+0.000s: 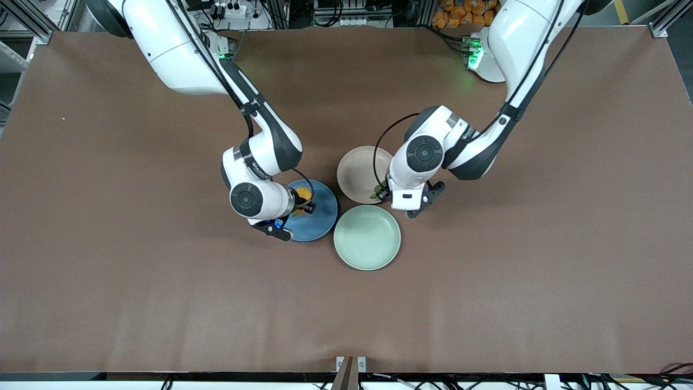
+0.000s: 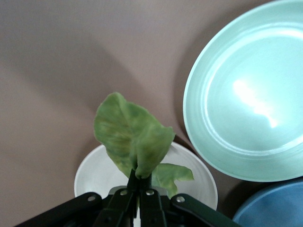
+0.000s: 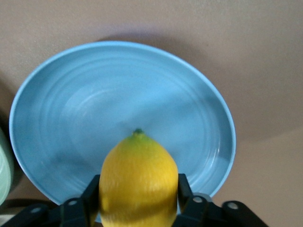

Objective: Place lemon and lettuce in plates
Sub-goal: 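Release the lemon onto the blue plate while the left gripper lowers lettuce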

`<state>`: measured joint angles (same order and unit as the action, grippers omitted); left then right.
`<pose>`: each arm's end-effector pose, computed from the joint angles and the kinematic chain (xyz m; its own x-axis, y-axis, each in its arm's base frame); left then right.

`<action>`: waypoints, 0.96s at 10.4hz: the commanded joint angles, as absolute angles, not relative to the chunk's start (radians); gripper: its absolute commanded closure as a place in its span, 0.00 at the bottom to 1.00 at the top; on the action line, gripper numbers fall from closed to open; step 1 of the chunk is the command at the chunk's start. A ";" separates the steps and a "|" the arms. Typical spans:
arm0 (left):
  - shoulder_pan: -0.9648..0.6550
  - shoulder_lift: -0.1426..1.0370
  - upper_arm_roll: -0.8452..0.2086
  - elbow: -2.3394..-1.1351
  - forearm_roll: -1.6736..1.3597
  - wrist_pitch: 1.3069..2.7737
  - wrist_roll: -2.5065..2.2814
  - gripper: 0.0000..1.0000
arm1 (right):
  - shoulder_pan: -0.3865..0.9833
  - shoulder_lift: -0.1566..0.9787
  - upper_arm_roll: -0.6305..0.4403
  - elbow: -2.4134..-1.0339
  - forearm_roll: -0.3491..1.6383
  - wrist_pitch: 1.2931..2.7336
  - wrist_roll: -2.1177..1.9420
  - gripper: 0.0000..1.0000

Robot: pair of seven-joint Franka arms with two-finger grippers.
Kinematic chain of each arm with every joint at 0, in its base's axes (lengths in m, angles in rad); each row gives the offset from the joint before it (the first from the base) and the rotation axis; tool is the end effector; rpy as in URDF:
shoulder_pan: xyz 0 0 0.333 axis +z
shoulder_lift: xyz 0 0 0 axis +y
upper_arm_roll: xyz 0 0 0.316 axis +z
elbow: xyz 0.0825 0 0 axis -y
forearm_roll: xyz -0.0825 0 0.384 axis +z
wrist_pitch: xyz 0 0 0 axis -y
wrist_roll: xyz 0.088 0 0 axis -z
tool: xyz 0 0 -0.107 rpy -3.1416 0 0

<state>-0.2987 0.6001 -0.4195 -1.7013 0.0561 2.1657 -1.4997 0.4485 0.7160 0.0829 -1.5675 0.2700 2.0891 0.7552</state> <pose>0.5193 -0.4138 0.2634 0.6759 0.7113 -0.1931 0.7133 -0.6972 -0.0714 0.5844 0.3505 0.2100 0.8738 -0.3584 -0.3286 -0.3920 -0.9191 -0.0398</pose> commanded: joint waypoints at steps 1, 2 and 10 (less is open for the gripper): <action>-0.325 0.624 -0.422 -1.695 0.003 2.200 -1.612 1.00 | 0.446 0.730 0.086 -1.534 0.279 2.091 0.735 0.00; -0.334 0.635 -0.422 -1.694 0.000 2.212 -1.656 1.00 | 0.439 0.723 0.084 -1.507 0.272 2.092 0.726 0.00; -0.356 0.614 -0.411 -1.605 0.064 2.229 -1.668 0.00 | 0.243 0.516 -0.017 -1.474 0.097 1.942 0.421 0.00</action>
<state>-0.3629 0.6605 -0.4184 -1.6234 0.0300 2.2572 -1.6851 0.2645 0.5883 0.0036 -1.4516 0.1700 1.9878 0.4680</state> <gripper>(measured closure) 0.291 0.000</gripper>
